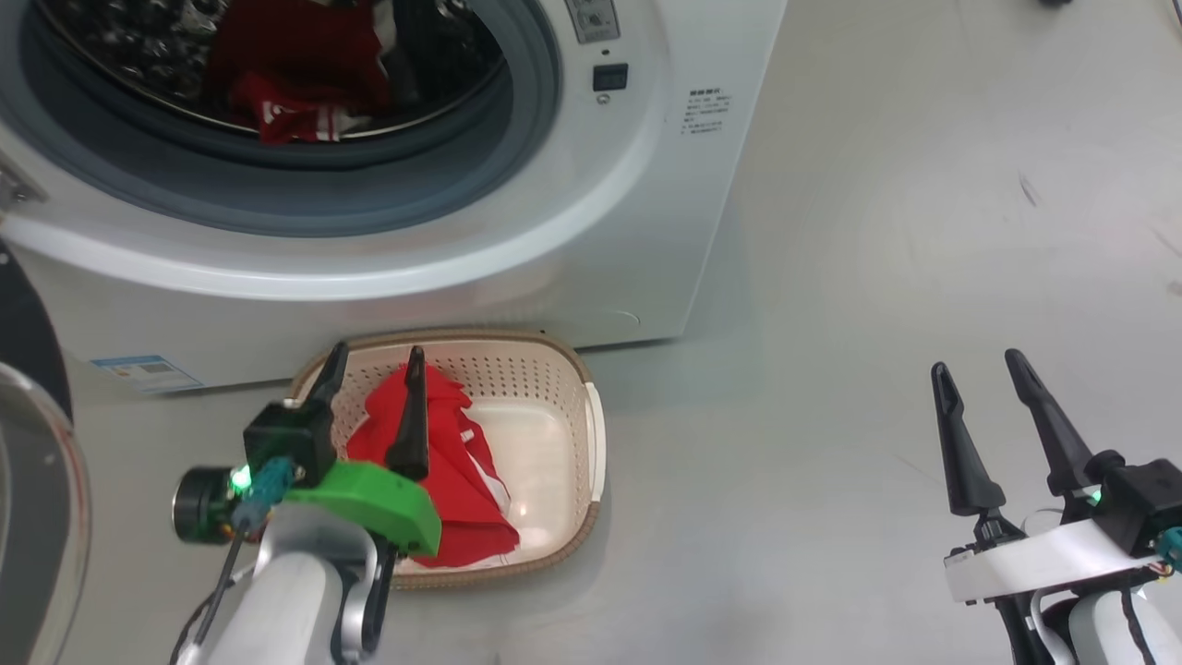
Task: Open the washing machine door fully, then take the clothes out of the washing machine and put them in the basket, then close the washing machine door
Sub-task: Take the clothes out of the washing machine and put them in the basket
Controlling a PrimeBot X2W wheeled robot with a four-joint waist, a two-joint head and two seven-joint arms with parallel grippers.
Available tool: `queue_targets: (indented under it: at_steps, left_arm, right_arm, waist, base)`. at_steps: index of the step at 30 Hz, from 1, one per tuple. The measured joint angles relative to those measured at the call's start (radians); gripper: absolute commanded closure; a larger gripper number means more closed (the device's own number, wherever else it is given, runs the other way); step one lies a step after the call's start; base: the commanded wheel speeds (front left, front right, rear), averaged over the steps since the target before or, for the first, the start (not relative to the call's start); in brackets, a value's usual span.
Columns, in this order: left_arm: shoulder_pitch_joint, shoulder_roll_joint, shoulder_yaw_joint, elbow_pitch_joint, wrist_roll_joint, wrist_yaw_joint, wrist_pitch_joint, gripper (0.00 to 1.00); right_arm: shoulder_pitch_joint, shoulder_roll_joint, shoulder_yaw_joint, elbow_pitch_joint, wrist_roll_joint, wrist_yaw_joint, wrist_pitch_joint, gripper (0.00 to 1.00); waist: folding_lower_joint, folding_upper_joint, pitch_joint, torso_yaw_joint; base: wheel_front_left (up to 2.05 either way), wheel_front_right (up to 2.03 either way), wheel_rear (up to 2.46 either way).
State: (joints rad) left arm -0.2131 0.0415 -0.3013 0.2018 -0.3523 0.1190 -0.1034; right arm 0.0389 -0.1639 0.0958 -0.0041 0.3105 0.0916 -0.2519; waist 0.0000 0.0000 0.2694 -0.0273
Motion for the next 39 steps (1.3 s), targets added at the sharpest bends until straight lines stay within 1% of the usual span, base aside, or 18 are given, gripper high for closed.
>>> queue_targets:
  at_steps: [6,9,19,22,30,35,37,38,39]
  left_arm:
    - [-0.138,-0.002,-0.023,0.07,0.006,0.0,0.095,0.0]
    - [-0.21,-0.003,-0.02,0.099,0.009,0.0,0.142,0.0]
    - [-0.453,0.002,0.041,0.183,0.035,0.0,0.273,0.0]
    - [-0.518,0.025,0.073,0.204,0.047,0.0,0.314,0.0]
    - [-0.681,0.121,0.146,0.244,0.133,0.0,0.43,0.0]
    - [-0.769,0.178,0.148,0.253,0.184,0.0,0.502,0.0]
    - [-0.803,0.197,0.136,0.258,0.208,0.0,0.54,0.0]
    - [-0.833,0.224,0.11,0.267,0.234,0.0,0.581,0.0]
    - [-0.843,0.23,0.11,0.268,0.235,0.0,0.59,0.0]
  right_arm:
    - [-0.034,-0.01,-0.007,-0.013,0.016,0.004,0.0,0.0]
    - [-0.056,-0.018,-0.008,-0.016,0.029,0.013,0.0,0.0]
    - [-0.13,-0.026,-0.017,-0.01,0.06,0.021,0.0,0.0]
    - [-0.149,-0.026,-0.011,-0.003,0.068,0.022,0.0,0.0]
    - [-0.19,-0.027,0.01,0.018,0.081,0.03,0.0,0.0]
    - [-0.215,-0.026,0.019,0.033,0.098,0.03,-0.001,0.0]
    - [-0.222,-0.026,0.022,0.035,0.104,0.03,-0.001,0.0]
    - [-0.233,-0.024,0.027,0.037,0.111,0.03,-0.001,0.0]
    - [-0.24,-0.023,0.029,0.039,0.112,0.03,-0.001,0.0]
  waist:
    - [0.0,0.0,0.073,-0.031]
    - [0.0,0.0,0.113,-0.046]
    - [0.0,0.0,0.24,-0.092]
    - [0.0,0.0,0.269,-0.105]
    - [0.0,0.0,0.333,-0.144]
    - [0.0001,0.0,0.37,-0.168]
    - [0.0001,0.0,0.384,-0.177]
    - [0.0001,0.0001,0.399,-0.185]
    - [0.0001,0.0001,0.405,-0.189]
  base:
    - [0.0,0.0,0.0]
    - [0.0,0.0,0.0]
    - [0.0,0.0,0.0]
    - [0.0,0.0,0.0]
    - [0.0,0.0,0.0]
    - [0.0,0.0,0.0]
    - [0.0,0.0,0.0]
    - [0.0,0.0,0.0]
    - [0.0,0.0,0.0]
